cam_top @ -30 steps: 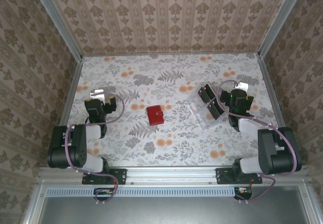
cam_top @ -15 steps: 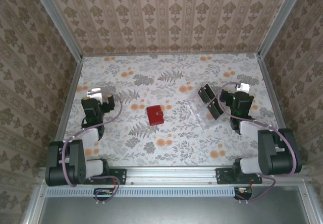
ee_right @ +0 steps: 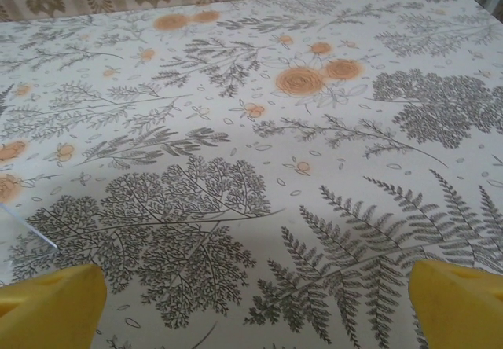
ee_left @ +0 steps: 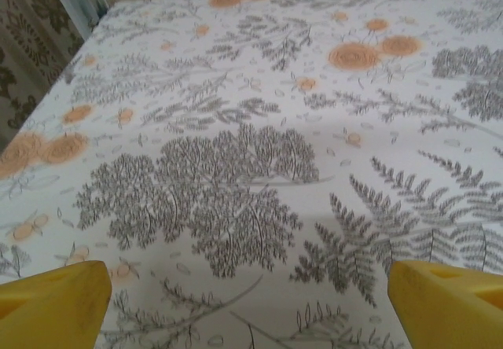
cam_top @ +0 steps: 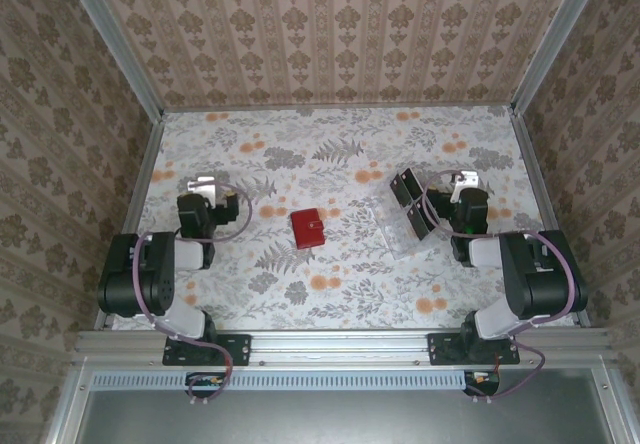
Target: Put the credit cards into the card holder
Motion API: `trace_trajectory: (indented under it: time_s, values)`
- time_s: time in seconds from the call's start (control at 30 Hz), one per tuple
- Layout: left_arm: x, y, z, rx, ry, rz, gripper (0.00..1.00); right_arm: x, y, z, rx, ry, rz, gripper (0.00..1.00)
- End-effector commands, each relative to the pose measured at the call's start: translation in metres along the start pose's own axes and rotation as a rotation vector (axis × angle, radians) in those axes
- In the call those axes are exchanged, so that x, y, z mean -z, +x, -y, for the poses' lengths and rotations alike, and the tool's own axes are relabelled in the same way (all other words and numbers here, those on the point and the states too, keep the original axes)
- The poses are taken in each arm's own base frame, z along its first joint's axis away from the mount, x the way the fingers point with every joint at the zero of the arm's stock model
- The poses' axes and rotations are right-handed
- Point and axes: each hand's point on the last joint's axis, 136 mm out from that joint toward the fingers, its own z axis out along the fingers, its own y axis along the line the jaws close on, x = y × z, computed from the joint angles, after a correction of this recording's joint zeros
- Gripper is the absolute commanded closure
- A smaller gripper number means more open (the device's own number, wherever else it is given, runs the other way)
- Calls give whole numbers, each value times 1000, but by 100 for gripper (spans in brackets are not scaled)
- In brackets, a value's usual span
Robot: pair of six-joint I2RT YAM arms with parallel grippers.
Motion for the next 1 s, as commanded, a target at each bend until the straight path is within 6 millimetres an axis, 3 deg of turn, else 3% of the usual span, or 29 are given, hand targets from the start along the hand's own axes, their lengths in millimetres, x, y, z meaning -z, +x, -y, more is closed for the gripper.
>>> trace_trajectory:
  time_s: [0.0, 0.97]
  values:
    - [-4, -15, 2, -14, 25, 32, 0, -3, -15, -9, 20, -37, 43, 0]
    - [-5, -15, 1, -11, 25, 30, 0, -2, -14, -13, 50, -29, 44, 0]
